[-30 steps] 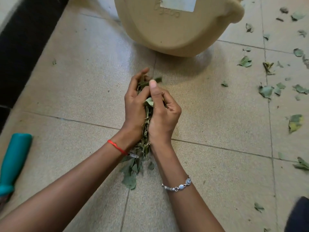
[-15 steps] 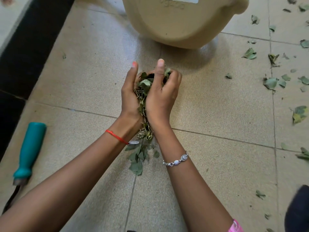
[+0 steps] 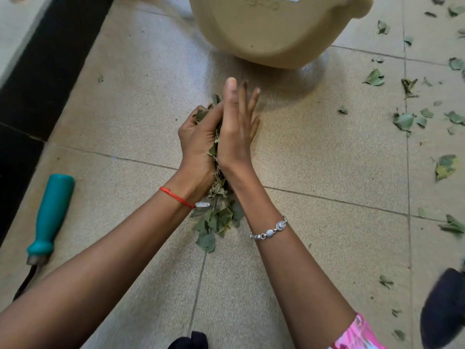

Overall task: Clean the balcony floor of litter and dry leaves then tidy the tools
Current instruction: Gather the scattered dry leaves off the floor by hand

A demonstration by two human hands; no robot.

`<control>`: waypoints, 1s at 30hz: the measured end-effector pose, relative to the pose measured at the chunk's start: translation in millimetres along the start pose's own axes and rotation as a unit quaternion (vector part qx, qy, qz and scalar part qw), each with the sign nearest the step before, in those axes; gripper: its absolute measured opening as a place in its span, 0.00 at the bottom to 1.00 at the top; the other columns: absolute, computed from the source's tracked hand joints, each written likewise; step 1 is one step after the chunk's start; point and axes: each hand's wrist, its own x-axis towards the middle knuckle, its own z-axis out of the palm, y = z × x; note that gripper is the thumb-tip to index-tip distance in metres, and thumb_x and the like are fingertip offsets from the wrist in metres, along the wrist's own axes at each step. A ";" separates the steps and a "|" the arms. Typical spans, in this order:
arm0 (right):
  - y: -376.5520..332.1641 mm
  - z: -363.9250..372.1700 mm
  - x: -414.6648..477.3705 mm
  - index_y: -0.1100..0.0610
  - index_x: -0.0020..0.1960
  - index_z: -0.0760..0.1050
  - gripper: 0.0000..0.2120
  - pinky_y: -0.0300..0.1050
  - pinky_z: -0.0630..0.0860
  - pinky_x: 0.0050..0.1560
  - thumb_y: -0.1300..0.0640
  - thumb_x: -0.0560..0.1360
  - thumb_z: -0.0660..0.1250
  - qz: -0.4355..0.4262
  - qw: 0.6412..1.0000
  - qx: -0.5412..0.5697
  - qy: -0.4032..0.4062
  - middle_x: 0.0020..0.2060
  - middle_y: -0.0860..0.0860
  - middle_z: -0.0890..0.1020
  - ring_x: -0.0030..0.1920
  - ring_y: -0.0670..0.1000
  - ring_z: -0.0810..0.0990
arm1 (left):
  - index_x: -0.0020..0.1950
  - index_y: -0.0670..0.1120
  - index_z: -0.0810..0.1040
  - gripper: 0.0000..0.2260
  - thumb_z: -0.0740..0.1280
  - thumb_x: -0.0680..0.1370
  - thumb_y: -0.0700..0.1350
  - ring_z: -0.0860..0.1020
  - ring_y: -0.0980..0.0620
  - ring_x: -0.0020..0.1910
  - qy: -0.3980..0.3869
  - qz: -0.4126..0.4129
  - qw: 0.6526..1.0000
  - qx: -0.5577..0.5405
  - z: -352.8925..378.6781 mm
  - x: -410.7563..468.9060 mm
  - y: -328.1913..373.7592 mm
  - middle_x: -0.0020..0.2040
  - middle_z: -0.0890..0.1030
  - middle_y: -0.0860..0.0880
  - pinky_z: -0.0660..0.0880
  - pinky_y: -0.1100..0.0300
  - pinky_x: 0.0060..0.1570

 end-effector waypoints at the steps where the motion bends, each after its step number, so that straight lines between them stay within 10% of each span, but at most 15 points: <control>1: -0.3 0.6 0.2 0.54 0.76 0.53 0.28 0.54 0.30 0.72 0.42 0.79 0.45 0.010 1.000 -0.006 0.001 0.77 0.48 0.46 0.73 0.41 0.35 | 0.26 0.43 0.68 0.19 0.63 0.75 0.28 0.72 0.61 0.20 0.016 0.009 1.000 -0.005 -1.0 1.6 -0.5 0.20 0.72 0.54 0.70 0.69 0.23; 5: -3.3 3.0 3.7 0.53 0.77 0.49 0.40 0.53 0.36 0.74 0.31 0.71 0.46 0.042 0.997 0.064 -0.028 0.77 0.47 0.49 0.75 0.40 0.42 | 0.28 0.46 0.64 0.19 0.64 0.71 0.27 0.66 0.58 0.23 0.059 0.047 0.997 0.027 -13.4 13.2 -3.3 0.22 0.67 0.54 0.66 0.66 0.26; 10: 15.4 -25.7 -17.1 0.53 0.74 0.57 0.27 0.36 0.57 0.68 0.44 0.78 0.46 -0.009 0.989 0.141 -0.038 0.74 0.48 0.61 0.70 0.39 0.61 | 0.28 0.49 0.67 0.14 0.68 0.63 0.33 0.65 0.50 0.33 0.071 0.051 0.996 0.026 -34.0 24.3 -2.6 0.30 0.65 0.48 0.64 0.56 0.33; 14: 47.5 -44.8 -75.1 0.49 0.75 0.48 0.36 0.44 0.55 0.73 0.40 0.73 0.59 -0.056 0.992 -0.055 -0.101 0.75 0.43 0.52 0.74 0.40 0.52 | 0.29 0.48 0.68 0.12 0.70 0.61 0.36 0.66 0.48 0.35 0.033 0.086 0.995 0.050 -47.5 29.2 -0.5 0.33 0.68 0.48 0.65 0.54 0.36; 19: 73.0 -31.6 -110.1 0.50 0.76 0.38 0.56 0.56 0.46 0.75 0.25 0.62 0.61 -0.201 0.878 -0.422 -0.100 0.76 0.59 0.44 0.76 0.56 0.41 | 0.25 0.50 0.72 0.10 0.70 0.61 0.39 0.68 0.48 0.37 -0.006 0.086 0.995 0.053 -53.1 29.3 -2.7 0.33 0.74 0.51 0.66 0.52 0.39; 30: 59.8 -18.4 -33.5 0.54 0.76 0.43 0.49 0.49 0.45 0.75 0.30 0.65 0.56 -0.138 0.901 -0.410 0.001 0.75 0.59 0.54 0.76 0.56 0.49 | 0.28 0.52 0.67 0.12 0.69 0.63 0.40 0.66 0.44 0.38 -0.044 0.111 0.985 0.125 -57.7 29.5 -5.1 0.39 0.69 0.42 0.66 0.53 0.38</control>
